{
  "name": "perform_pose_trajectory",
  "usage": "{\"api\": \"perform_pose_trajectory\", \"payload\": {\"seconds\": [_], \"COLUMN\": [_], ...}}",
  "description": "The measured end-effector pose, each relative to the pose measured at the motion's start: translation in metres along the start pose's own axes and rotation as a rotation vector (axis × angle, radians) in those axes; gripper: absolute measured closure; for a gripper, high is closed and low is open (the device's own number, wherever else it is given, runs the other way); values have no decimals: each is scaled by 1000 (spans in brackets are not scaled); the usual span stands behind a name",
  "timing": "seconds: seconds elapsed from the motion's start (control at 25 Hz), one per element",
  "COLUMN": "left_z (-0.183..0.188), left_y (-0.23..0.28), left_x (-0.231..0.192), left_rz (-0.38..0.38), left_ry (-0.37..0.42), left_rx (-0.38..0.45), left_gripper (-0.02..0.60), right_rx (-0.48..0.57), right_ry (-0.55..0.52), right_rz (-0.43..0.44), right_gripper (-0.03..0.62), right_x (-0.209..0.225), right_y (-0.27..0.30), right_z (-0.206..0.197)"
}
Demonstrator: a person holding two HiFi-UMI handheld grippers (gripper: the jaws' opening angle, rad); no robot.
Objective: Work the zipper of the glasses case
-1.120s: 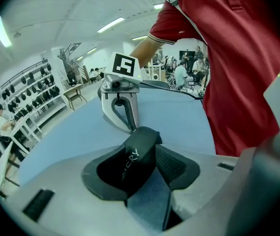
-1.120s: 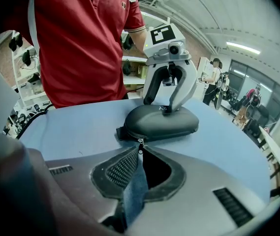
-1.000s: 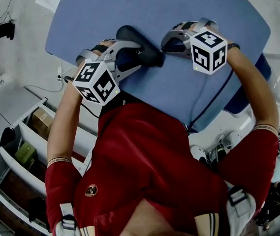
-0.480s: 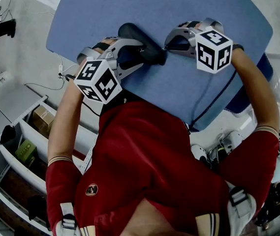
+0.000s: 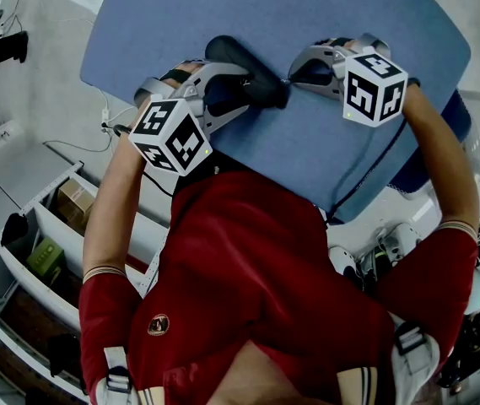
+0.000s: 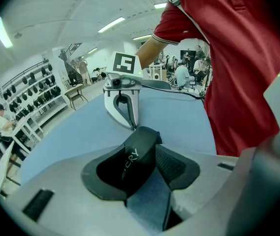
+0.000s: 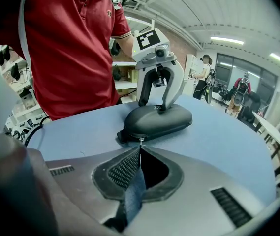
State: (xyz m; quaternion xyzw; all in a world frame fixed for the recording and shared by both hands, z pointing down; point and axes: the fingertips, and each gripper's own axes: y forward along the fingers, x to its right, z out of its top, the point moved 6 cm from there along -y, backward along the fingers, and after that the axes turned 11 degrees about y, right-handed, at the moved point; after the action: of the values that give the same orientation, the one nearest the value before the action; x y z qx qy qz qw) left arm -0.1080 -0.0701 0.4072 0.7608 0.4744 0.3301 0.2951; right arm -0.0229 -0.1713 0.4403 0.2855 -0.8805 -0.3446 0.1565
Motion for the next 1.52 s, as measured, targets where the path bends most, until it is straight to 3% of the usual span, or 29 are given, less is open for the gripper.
{"api": "perform_pose_trajectory", "payload": {"seconds": [0.32,0.88,1.52], "left_z": [-1,1,-1], "left_y": [2,5,5], "left_x": [-1,0,0], "left_rz": [-5,0,12], "left_ry": [-5,-9,-22], "left_rx": [2,-2,-19], "left_gripper": [403,403,403], "right_rx": [0,-33,-85], "right_ry": [13,-26,52], "right_rz": [-45,-49,-118], "right_gripper": [591,592,595], "right_x": [0,-3,-21], "right_y": [6,15,14], "right_z": [-3,-2,-2]}}
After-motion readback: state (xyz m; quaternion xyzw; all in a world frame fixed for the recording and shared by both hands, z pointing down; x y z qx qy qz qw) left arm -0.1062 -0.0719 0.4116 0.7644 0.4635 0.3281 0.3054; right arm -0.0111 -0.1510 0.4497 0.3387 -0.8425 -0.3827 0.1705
